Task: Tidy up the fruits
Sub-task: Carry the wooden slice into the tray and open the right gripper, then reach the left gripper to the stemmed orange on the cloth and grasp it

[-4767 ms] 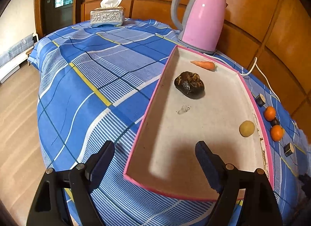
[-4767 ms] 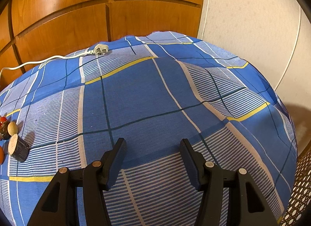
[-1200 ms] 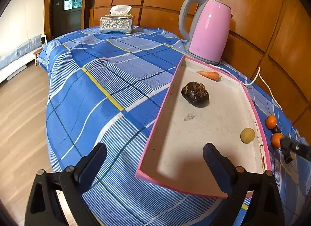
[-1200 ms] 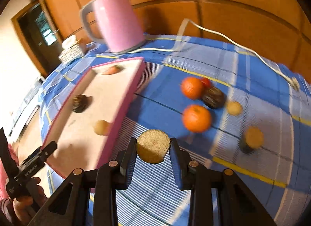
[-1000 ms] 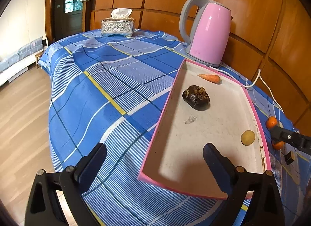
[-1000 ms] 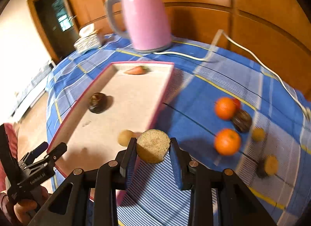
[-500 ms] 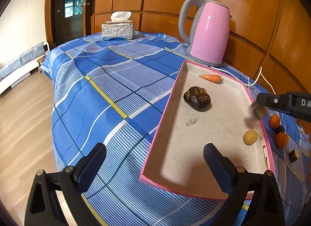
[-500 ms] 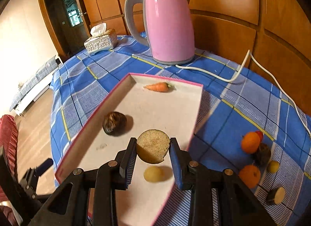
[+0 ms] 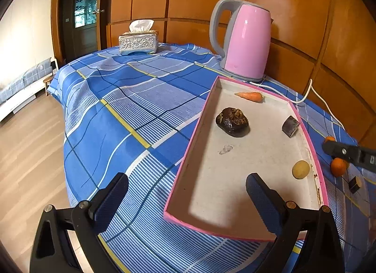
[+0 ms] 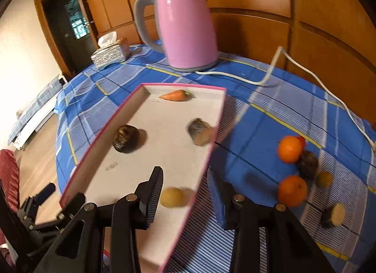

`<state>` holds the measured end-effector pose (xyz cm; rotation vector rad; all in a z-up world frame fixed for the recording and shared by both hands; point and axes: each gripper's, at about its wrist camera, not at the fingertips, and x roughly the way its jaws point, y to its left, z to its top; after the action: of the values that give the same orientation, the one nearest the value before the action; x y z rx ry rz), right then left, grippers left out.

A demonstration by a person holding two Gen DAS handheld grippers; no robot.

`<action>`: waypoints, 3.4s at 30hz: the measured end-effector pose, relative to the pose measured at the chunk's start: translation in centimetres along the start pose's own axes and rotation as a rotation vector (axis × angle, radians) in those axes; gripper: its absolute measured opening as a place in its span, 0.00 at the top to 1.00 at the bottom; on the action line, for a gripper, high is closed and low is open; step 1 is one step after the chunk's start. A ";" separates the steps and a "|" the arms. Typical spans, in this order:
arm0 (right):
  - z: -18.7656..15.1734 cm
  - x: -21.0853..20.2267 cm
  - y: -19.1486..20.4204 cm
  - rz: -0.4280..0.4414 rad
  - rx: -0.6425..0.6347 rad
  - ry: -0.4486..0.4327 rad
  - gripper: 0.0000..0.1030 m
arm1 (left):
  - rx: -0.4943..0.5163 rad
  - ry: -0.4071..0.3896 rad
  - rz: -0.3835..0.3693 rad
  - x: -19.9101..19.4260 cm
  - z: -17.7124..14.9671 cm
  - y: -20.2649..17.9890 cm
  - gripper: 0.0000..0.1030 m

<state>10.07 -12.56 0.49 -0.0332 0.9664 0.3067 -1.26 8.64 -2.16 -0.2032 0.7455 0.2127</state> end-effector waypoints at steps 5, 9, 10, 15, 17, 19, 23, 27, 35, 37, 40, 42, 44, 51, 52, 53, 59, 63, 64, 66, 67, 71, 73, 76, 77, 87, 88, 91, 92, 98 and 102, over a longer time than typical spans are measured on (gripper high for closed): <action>-1.4 -1.1 -2.4 -0.050 0.056 -0.004 0.62 | 0.011 -0.008 -0.003 -0.3 0.0 -0.3 0.02; -2.3 -2.1 -4.5 -0.087 0.108 -0.012 0.62 | 0.020 -0.015 -0.008 -0.6 0.0 -0.5 0.02; -2.5 -2.4 -5.0 -0.097 0.119 -0.015 0.62 | 0.022 -0.016 -0.009 -0.6 0.0 -0.5 0.02; -3.6 -3.8 -7.9 -0.161 0.177 -0.032 0.62 | 0.031 -0.015 -0.011 -0.7 -0.1 -0.8 0.02; -4.1 -4.4 -9.0 -0.185 0.208 -0.038 0.62 | 0.033 -0.013 -0.011 -0.7 -0.1 -0.8 0.02; -4.8 -4.9 -10.4 -0.208 0.245 -0.042 0.62 | 0.033 -0.010 -0.012 -0.7 -0.1 -0.8 0.02; -6.6 -6.0 -13.4 -0.275 0.329 -0.047 0.62 | 0.038 -0.007 -0.013 -0.7 -0.2 -0.9 0.02; -8.4 -7.2 -16.1 -0.352 0.402 -0.051 0.62 | 0.044 -0.001 -0.013 -0.6 -0.3 -1.0 0.02; -12.5 -9.7 -21.5 -0.574 0.577 -0.067 0.62 | 0.053 -0.001 -0.017 -0.6 -0.2 -1.1 0.02; -13.7 -10.2 -22.9 -0.625 0.624 -0.069 0.62 | 0.050 -0.003 -0.023 -0.8 0.0 -0.9 0.02; -15.4 -11.0 -24.7 -0.706 0.701 -0.074 0.62 | 0.039 -0.004 -0.046 -1.1 0.5 -0.6 0.02; -16.2 -11.3 -25.3 -0.740 0.732 -0.078 0.62 | 0.033 -0.008 -0.059 -1.3 0.8 -0.6 0.02; -16.9 -11.7 -25.8 -0.780 0.761 -0.085 0.62 | 0.027 -0.012 -0.077 -1.6 1.0 -0.6 0.02; -18.6 -11.8 -26.5 -0.842 0.809 -0.103 0.52 | 0.061 -0.008 -0.089 -2.2 1.6 -1.5 0.02; -18.7 -11.8 -26.5 -0.843 0.811 -0.106 0.52 | 0.065 -0.007 -0.098 -2.3 1.6 -1.7 0.02; -18.7 -11.8 -26.5 -0.845 0.810 -0.106 0.52 | 0.067 -0.007 -0.109 -2.4 1.7 -1.9 0.02; -18.6 -11.5 -26.5 -0.854 0.804 -0.105 0.51 | 0.105 -0.021 -0.154 -3.4 2.5 -3.8 0.02; -18.6 -11.4 -26.4 -0.863 0.798 -0.111 0.51 | 0.163 -0.021 -0.174 -3.8 2.6 -6.0 0.02; -18.5 -11.4 -26.4 -0.865 0.796 -0.112 0.51 | 0.176 -0.018 -0.180 -3.8 2.5 -6.6 0.02; -18.5 -11.3 -26.3 -0.873 0.790 -0.111 0.51 | 0.209 -0.014 -0.192 -3.9 2.4 -8.0 0.02; -18.5 -11.3 -26.3 -0.874 0.788 -0.112 0.51 | 0.226 -0.013 -0.200 -3.9 2.4 -8.5 0.02; -18.6 -11.5 -26.1 -0.866 0.792 -0.128 0.51 | 0.287 0.008 -0.240 -3.8 2.0 -10.9 0.02; -18.6 -11.5 -26.0 -0.864 0.792 -0.135 0.51 | 0.314 0.022 -0.250 -3.6 1.9 -12.0 0.02; -18.7 -11.7 -25.8 -0.862 0.790 -0.153 0.51 | 0.344 0.029 -0.264 -3.5 1.6 -13.6 0.02; -18.6 -11.7 -25.7 -0.861 0.785 -0.154 0.51 | 0.353 0.033 -0.268 -3.4 1.5 -14.1 0.02; -18.3 -11.1 -25.6 -0.857 0.769 -0.136 0.51 | 0.416 0.073 -0.309 -2.5 1.1 -17.7 0.02; -18.3 -11.1 -25.6 -0.857 0.769 -0.135 0.51 | 0.418 0.075 -0.312 -2.5 1.0 -17.9 0.02; -18.3 -11.0 -25.6 -0.858 0.768 -0.133 0.51 | 0.430 0.081 -0.322 -2.3 0.9 -18.7 0.02; -18.3 -11.0 -25.6 -0.858 0.767 -0.131 0.51 | 0.435 0.084 -0.325 -2.2 0.8 -19.0 0.02; -18.2 -10.8 -25.6 -0.864 0.762 -0.124 0.51 | 0.463 0.107 -0.347 -1.7 0.6 -20.5 0.02; -18.1 -10.8 -25.7 -0.867 0.760 -0.120 0.51 | 0.479 0.131 -0.370 -1.0 0.6 -21.9 0.02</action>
<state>-3.24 -42.68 -3.89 0.2535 0.8157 -0.8519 4.11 -12.30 1.30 0.1044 0.8524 -0.3333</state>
